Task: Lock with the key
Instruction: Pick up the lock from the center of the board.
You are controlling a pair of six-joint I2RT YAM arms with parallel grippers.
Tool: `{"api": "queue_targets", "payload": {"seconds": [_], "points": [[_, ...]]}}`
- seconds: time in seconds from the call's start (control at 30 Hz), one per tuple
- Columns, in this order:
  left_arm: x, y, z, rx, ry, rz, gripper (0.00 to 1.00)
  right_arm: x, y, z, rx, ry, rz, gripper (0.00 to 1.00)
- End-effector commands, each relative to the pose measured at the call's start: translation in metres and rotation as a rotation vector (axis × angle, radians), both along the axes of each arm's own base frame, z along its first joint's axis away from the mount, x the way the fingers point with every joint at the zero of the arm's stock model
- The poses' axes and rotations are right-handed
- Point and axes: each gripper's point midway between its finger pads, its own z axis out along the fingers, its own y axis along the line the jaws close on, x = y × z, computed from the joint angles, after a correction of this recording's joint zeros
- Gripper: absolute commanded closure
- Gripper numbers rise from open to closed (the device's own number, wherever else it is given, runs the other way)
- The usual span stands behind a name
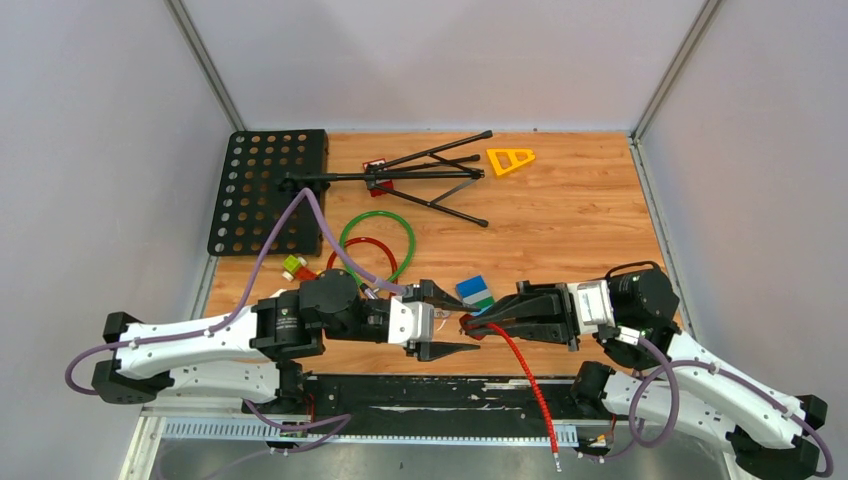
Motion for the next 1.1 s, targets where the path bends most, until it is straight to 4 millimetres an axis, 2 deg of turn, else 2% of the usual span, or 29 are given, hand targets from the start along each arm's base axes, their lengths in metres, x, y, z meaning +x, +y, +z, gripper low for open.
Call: {"api": "queue_targets", "payload": {"seconds": [0.0,0.13,0.27,0.37,0.43,0.5,0.87,1.07], "points": [[-0.008,-0.002,0.017,-0.024,-0.008,-0.047,0.39,-0.01,-0.013,0.028,0.083,-0.058,0.015,1.0],[-0.01,-0.003,0.019,-0.026,-0.01,-0.058,0.38,-0.011,-0.011,0.028,0.077,-0.06,0.028,1.0],[-0.01,-0.003,0.022,-0.039,-0.009,-0.058,0.45,-0.011,-0.009,0.027,0.067,-0.059,0.038,1.0],[-0.01,-0.004,0.021,-0.04,-0.005,-0.057,0.6,-0.011,-0.009,0.025,0.062,-0.055,0.037,1.0],[-0.009,-0.005,0.021,-0.042,-0.002,-0.049,0.84,-0.01,-0.008,0.024,0.059,-0.052,0.031,1.0],[-0.006,-0.005,0.02,-0.04,0.003,-0.033,1.0,-0.008,-0.008,0.023,0.06,-0.045,0.018,1.0],[0.009,-0.006,0.014,-0.029,-0.015,0.044,1.0,0.013,-0.009,0.019,0.068,-0.013,-0.11,0.87],[0.029,-0.001,0.022,-0.069,0.0,0.166,1.0,0.025,-0.009,0.014,0.071,0.013,-0.182,0.65]]}}
